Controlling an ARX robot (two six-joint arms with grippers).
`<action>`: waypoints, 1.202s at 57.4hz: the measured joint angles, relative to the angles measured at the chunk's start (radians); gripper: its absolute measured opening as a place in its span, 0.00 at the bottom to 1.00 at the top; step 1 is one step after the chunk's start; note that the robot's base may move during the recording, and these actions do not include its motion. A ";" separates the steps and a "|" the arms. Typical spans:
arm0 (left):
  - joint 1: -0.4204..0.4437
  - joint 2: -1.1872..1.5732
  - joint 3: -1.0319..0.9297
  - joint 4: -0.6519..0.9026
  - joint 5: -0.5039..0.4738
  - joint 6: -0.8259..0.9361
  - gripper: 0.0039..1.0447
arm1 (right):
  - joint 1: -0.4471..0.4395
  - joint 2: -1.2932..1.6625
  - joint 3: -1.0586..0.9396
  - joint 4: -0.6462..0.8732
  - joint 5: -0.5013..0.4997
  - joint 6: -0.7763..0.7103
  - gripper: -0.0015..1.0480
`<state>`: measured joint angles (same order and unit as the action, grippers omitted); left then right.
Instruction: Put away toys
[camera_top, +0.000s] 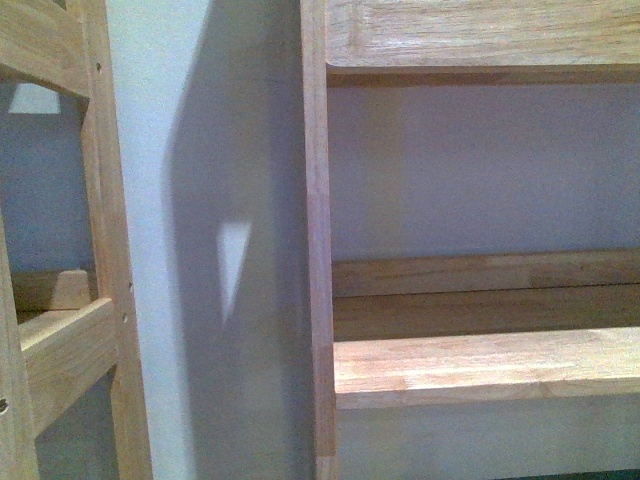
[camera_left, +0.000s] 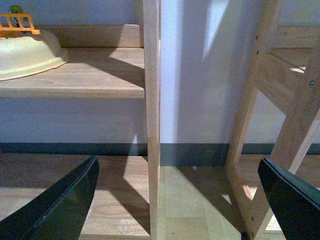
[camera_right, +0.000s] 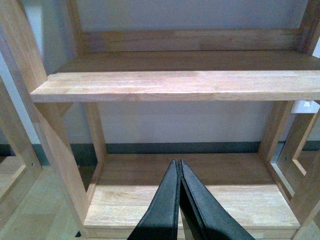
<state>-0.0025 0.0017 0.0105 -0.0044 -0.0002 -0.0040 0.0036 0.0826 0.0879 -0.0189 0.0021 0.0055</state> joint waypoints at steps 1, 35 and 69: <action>0.000 0.000 0.000 0.000 0.000 0.000 0.94 | 0.000 -0.001 -0.002 0.000 0.000 0.000 0.03; 0.000 0.000 0.000 0.000 0.000 0.000 0.94 | -0.001 -0.074 -0.074 0.015 -0.002 0.000 0.03; 0.000 0.000 0.000 0.000 0.000 0.000 0.94 | -0.001 -0.075 -0.074 0.015 -0.002 -0.002 0.87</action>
<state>-0.0025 0.0017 0.0105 -0.0044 -0.0002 -0.0040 0.0025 0.0074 0.0143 -0.0040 0.0002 0.0036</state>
